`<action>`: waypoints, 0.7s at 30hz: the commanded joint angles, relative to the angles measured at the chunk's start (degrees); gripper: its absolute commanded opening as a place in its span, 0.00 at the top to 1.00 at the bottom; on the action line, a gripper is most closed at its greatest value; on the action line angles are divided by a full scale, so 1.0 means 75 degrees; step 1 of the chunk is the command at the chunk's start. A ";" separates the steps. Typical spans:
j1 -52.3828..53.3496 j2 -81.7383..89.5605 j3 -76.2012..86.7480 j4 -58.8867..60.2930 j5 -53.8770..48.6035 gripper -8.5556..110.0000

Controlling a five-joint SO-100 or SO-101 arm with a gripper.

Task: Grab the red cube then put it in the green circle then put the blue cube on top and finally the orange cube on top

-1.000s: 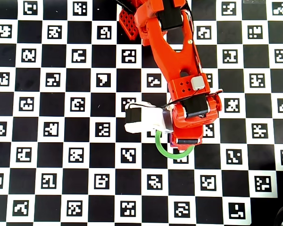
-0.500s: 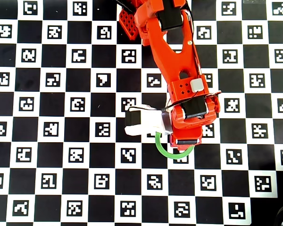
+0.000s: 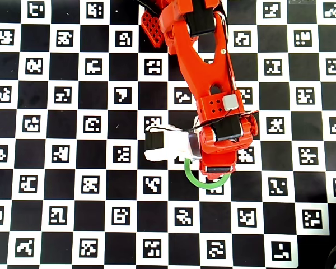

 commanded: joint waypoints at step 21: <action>0.0633 0.5648 0.1746 -0.0187 -0.2098 0.57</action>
